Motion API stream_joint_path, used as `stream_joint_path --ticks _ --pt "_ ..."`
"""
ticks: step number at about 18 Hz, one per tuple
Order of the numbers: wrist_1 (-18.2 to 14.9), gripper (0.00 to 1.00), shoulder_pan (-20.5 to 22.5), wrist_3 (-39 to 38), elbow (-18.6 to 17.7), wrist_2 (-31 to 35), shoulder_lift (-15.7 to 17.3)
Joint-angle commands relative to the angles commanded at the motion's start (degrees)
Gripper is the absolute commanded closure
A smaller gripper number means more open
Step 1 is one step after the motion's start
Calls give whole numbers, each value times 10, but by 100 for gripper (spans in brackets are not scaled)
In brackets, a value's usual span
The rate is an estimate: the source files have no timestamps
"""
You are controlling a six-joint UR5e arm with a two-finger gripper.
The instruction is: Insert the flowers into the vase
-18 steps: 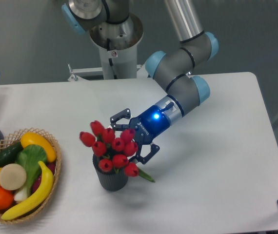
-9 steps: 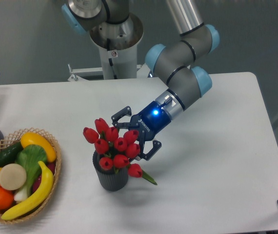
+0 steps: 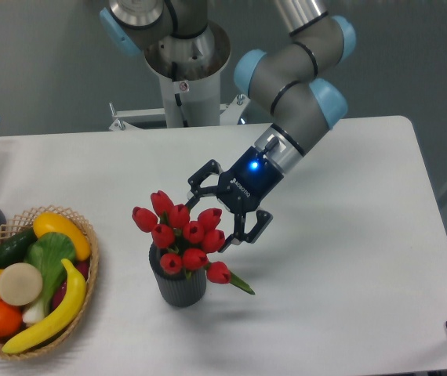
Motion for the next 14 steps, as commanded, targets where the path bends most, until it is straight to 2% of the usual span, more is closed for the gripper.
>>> stream_joint_path --ticks 4,6,8,10,12,14 --pt "-1 0 5 -2 42 192 46" --pt "-3 0 5 -3 49 251 80" --pt "-11 0 25 1 54 324 108" --pt "-14 0 49 9 44 403 122" --pt "-20 0 63 50 44 467 126" --pt "-46 0 95 103 54 488 128"
